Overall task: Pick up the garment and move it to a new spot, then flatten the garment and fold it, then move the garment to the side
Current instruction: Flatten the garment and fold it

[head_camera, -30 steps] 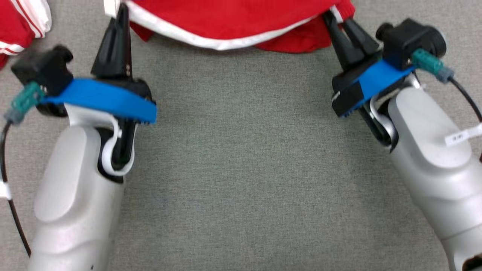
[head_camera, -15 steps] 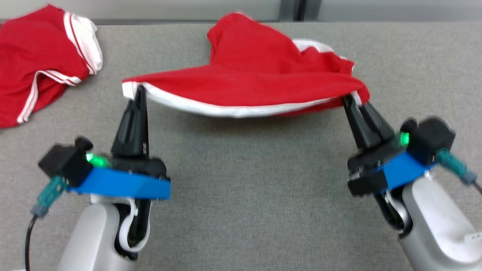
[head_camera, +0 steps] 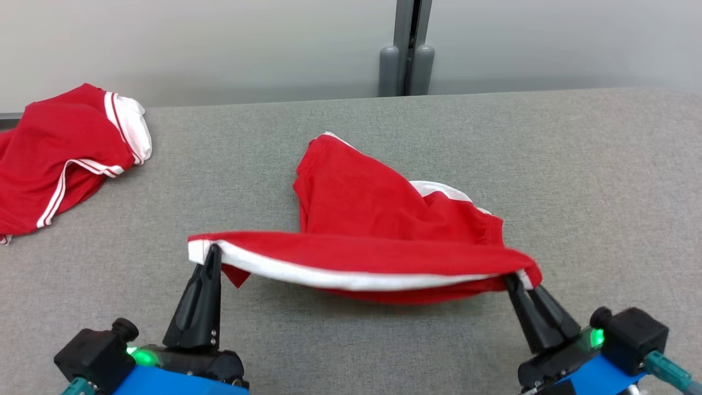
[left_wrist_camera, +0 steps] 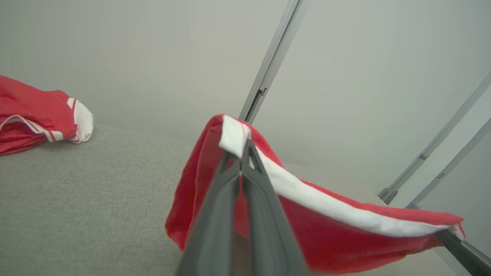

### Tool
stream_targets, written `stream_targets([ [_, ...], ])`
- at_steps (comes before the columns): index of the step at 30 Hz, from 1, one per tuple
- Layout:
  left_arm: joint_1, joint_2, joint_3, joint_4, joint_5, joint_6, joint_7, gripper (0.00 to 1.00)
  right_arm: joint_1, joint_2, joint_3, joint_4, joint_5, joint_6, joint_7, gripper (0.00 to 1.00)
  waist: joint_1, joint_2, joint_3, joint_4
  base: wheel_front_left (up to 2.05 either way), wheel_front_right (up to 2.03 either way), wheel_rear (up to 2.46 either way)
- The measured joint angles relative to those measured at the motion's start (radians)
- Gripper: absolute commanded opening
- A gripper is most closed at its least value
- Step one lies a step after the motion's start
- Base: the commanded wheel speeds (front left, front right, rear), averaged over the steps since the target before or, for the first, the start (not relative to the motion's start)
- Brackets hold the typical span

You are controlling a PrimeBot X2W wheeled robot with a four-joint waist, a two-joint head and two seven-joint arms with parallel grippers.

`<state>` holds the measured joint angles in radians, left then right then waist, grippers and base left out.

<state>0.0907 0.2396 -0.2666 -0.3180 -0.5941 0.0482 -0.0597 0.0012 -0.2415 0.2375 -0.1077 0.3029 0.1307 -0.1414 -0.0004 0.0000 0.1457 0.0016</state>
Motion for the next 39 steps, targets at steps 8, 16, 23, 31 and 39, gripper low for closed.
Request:
stream_targets([
  [8,-0.023,-0.006,-0.012,0.105,-0.012,0.004,0.033,0.0,0.019,0.03,-0.004,0.097,-0.026,0.0,0.044,0.0,0.0002,0.0,0.031,-0.014,0.0,0.0,0.0],
  [16,-0.305,-0.029,-0.056,0.315,0.006,-0.046,0.077,0.0,-0.136,0.086,-0.045,0.235,0.0,0.0,0.038,0.0,0.0004,0.0,0.118,-0.037,0.0,0.0,0.0],
  [23,-0.614,-0.054,-0.069,0.563,0.033,-0.07,0.125,0.0,-0.317,0.127,-0.068,0.341,-0.002,0.0,0.046,0.0,0.0007,0.0,0.232,-0.083,0.0,0.0,0.0],
  [31,-0.845,-0.086,-0.069,0.85,0.058,-0.08,0.088,0.0,-0.46,0.17,-0.087,0.47,-0.013,0.0,-0.007,0.0,0.0007,0.0,0.314,-0.117,0.0,0.0,0.0],
  [39,-0.929,-0.11,-0.08,1.014,0.075,-0.086,0.025,1.0,-0.494,0.185,-0.073,0.542,-0.01,0.0,-0.054,1.0,0.0006,0.0,0.311,-0.122,0.0,0.0,0.0],
])
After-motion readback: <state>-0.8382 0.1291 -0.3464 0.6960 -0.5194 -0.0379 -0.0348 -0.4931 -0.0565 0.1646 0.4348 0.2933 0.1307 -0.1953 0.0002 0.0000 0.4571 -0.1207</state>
